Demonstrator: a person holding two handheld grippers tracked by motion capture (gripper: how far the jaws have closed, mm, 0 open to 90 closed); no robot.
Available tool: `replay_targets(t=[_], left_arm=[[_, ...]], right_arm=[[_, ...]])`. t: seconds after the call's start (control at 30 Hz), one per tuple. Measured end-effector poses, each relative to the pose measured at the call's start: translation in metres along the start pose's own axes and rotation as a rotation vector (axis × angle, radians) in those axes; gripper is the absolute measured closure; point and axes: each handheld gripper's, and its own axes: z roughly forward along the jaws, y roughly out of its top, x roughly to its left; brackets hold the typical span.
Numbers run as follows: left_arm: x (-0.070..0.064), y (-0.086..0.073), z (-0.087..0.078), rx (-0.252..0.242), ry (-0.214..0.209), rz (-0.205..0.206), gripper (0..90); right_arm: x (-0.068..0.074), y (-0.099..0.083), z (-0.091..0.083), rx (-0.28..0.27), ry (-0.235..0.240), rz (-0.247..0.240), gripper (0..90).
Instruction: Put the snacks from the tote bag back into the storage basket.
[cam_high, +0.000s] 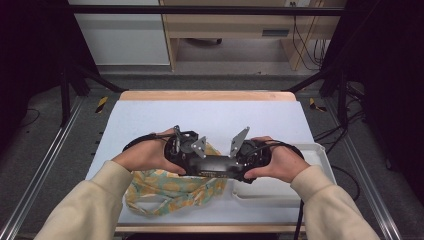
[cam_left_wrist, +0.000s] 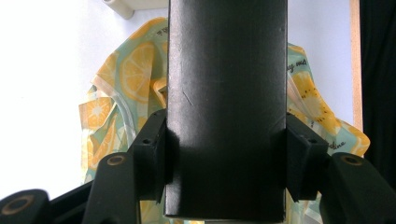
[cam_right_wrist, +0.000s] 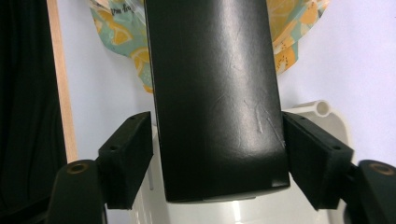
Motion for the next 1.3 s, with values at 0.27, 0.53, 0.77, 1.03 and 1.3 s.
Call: replay_targets(t=[0.27,0.53,0.77,1.03,1.3], left_arm=[[0.000,-0.001,0.000,0.001,-0.001,0.000,42.8],[-0.001,-0.001,0.001,-0.003,0.001,0.004,42.8],[-0.003,-0.002,0.001,-0.007,0.004,0.012,42.6],[-0.002,-0.007,-0.002,-0.065,0.013,-0.020,35.5],[-0.002,-0.020,-0.011,-0.119,0.065,-0.081,12.7]], right_arm=[[-0.001,0.001,0.003,0.015,0.007,-0.005,34.4],[-0.001,0.004,0.008,0.041,0.010,-0.012,39.1],[0.001,0.007,0.010,0.071,0.013,-0.024,41.5],[0.001,0.007,0.009,0.062,0.003,-0.044,42.7],[-0.005,-0.012,0.002,0.067,-0.002,-0.015,42.7]])
